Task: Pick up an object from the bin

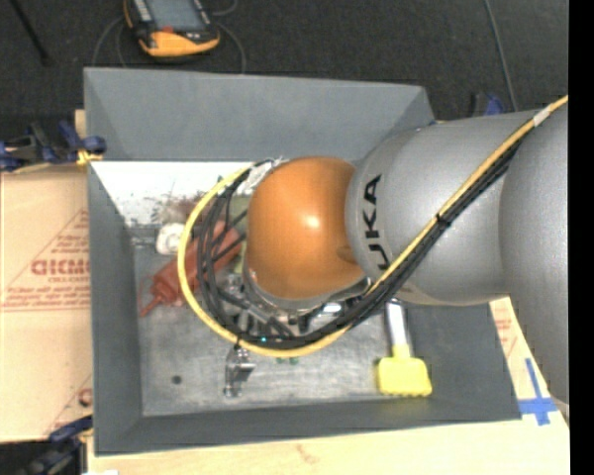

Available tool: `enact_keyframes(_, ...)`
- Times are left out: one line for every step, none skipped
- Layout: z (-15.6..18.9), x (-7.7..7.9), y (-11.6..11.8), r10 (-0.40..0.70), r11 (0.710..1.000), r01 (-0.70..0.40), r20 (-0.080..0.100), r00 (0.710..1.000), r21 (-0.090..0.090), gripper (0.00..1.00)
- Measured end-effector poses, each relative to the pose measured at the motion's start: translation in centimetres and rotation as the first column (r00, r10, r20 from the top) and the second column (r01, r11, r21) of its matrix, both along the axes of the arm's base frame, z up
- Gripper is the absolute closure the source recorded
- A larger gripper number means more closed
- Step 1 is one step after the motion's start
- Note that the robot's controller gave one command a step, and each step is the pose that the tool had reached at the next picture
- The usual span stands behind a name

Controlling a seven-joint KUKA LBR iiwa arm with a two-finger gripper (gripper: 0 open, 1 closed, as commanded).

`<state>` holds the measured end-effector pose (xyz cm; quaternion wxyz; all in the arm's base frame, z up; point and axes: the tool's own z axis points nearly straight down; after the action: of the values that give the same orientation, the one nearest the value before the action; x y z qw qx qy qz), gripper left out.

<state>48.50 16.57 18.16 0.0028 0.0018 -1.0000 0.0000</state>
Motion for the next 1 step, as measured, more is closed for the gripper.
enact_keyframes(0.37, 0.21, -0.07, -0.004, 1.0, 0.004, 0.007, 1.0, 0.002, 0.0)
